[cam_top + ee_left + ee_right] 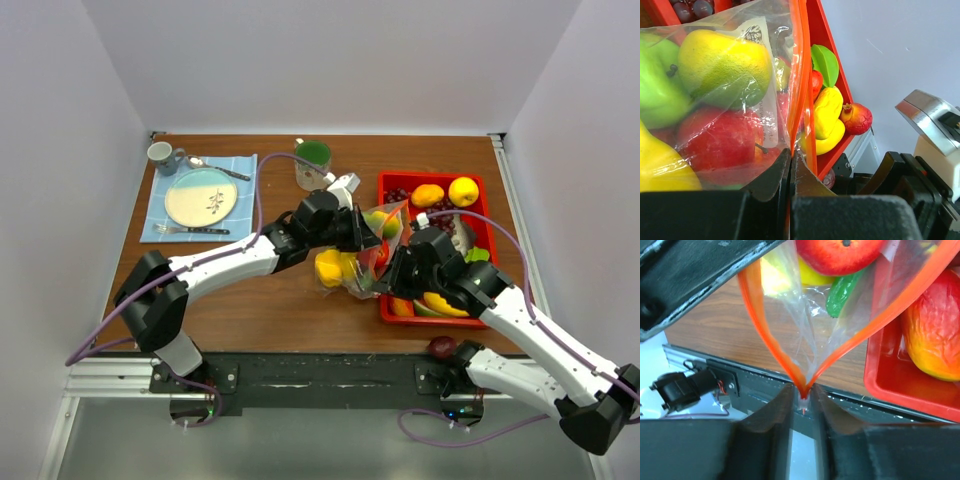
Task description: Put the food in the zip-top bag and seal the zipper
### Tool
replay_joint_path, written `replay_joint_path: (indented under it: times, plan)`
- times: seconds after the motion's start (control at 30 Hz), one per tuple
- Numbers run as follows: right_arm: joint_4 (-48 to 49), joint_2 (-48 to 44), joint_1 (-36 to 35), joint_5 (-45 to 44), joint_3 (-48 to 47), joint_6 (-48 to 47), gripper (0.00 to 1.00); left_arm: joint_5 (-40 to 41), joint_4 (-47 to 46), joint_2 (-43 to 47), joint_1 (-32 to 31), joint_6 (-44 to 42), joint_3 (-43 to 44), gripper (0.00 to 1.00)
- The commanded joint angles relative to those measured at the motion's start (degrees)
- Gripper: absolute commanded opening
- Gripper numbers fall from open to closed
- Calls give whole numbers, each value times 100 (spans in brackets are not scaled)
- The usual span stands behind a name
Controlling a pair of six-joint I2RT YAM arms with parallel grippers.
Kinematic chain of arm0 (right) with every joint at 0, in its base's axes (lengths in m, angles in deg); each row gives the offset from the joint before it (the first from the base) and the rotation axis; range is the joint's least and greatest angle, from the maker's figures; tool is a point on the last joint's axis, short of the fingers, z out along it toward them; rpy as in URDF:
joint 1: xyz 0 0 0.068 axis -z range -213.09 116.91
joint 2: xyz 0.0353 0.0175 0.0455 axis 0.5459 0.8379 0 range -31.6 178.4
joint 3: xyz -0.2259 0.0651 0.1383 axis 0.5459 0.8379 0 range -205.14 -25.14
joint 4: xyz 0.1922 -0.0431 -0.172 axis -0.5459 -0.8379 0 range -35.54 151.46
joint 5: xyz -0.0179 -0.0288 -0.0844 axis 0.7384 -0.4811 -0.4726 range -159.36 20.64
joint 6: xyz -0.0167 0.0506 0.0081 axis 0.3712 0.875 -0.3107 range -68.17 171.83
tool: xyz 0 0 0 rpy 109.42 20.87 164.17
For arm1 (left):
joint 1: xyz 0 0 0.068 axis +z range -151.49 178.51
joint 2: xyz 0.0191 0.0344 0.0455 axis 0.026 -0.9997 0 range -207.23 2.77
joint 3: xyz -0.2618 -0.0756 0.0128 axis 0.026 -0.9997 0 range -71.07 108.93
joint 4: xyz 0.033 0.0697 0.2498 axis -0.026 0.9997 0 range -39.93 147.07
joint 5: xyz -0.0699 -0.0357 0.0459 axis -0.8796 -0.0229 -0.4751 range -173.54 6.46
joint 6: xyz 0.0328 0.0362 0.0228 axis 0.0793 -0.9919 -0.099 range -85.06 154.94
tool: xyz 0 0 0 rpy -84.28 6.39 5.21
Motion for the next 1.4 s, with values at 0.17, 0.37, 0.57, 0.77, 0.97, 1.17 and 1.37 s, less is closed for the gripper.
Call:
replay_joint_path:
  times: [0.17, 0.37, 0.57, 0.77, 0.97, 1.17, 1.37]
  plan:
    - [103, -29, -29, -195, -27, 142, 3, 59, -438, 276, -94, -537, -90, 22]
    - [-81, 85, -29, -213, -255, 107, 0, 875, -1254, 1611, -102, -1530, -1686, 66]
    - [-248, 304, -38, -204, -554, 133, 0, 1894, -2695, 3211, -373, -2549, -3752, 68]
    - [-363, 437, -29, -143, -792, 265, 0, 3458, -4452, 3222, -1611, -3972, -4818, 66]
    - [-723, 560, -38, -248, -1020, 511, 0, 4417, -7253, 2168, -2553, -5334, -5145, 61]
    - [-1022, 534, -29, -441, -1108, 880, 0, 4778, -8751, 1122, -3055, -6479, -4909, 59]
    - [-1250, 639, -29, -415, -1284, 1091, 0, 4822, -8920, 682, -3249, -6788, -4504, 55]
